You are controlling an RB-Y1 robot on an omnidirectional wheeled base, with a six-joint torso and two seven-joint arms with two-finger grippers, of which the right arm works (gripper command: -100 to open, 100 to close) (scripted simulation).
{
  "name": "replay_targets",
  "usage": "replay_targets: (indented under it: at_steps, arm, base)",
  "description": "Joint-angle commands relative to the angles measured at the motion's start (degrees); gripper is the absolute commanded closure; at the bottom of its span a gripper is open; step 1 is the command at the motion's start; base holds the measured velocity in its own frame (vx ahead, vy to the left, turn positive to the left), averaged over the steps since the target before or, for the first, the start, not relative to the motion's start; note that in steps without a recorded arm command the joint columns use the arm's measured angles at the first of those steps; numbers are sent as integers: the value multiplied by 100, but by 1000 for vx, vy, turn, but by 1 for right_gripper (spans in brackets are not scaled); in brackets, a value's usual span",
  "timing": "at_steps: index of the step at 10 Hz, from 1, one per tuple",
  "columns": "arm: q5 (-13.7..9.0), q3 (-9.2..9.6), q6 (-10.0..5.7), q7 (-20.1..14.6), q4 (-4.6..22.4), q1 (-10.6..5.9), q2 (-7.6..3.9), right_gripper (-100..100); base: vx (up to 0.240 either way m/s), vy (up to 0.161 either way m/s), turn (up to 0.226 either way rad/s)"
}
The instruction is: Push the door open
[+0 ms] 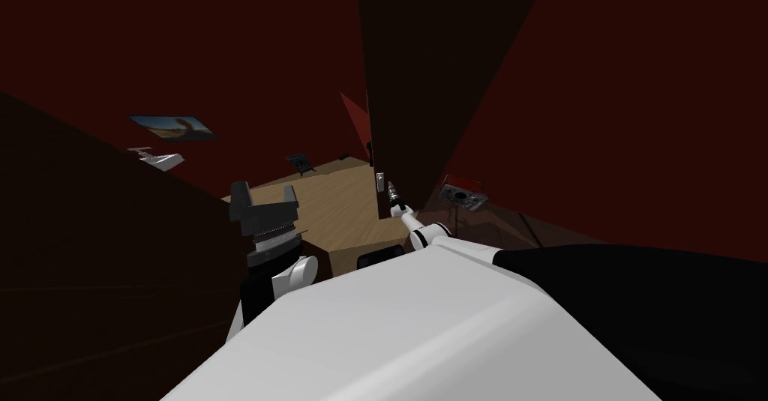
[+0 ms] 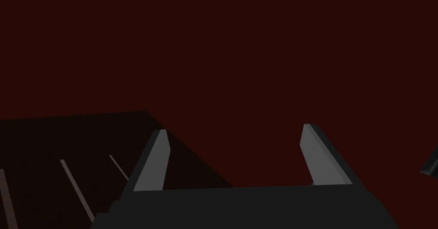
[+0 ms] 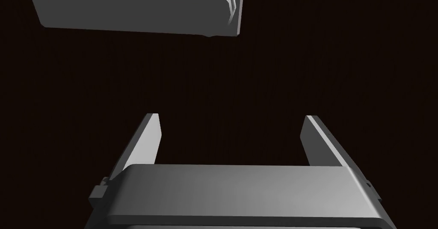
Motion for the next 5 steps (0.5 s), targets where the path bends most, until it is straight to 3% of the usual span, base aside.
replay_targets:
  at_steps: [1, 2, 3, 5]
  arm:
    - [-10, -21, -56, -1, 110, -54, -154, -100]
    - [-10, -21, -56, -1, 110, -54, -154, -100]
    - [-15, -38, -62, 4, 116, -57, -234, -100]
    - [-19, -51, -66, 9, 121, -60, -238, -100]
  base:
    - [163, -103, 32]
    - [122, -66, 7]
    - [183, 20, 26]
    - [211, 49, 14]
